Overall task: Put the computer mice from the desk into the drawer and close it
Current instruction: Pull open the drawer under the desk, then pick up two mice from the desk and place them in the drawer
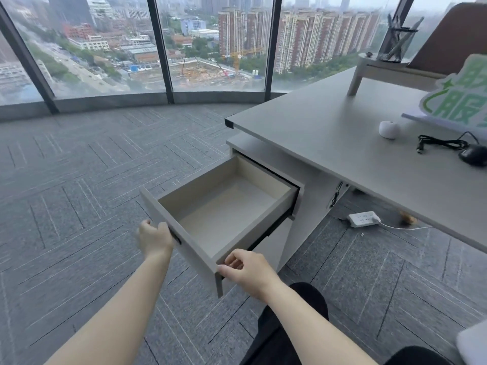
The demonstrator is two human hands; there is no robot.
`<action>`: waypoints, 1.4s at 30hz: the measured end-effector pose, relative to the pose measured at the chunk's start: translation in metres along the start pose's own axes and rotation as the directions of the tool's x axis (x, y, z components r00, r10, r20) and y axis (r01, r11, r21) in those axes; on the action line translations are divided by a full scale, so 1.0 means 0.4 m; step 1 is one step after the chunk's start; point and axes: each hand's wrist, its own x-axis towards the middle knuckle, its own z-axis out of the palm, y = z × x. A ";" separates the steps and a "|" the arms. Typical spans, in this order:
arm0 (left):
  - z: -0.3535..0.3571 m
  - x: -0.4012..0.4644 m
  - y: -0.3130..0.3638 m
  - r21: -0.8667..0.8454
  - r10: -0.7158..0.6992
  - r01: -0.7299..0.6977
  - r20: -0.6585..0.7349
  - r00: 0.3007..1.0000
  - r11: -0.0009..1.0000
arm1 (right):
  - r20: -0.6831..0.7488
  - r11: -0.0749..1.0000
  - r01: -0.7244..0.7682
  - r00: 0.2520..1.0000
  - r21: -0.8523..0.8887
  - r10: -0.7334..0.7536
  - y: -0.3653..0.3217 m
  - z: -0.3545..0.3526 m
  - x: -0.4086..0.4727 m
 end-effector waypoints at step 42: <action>1.274 -0.560 0.806 0.216 0.615 -0.863 0.625 0.482 0.457 | -0.895 0.868 -0.491 0.419 -0.080 0.154 0.558 -1.279 0.097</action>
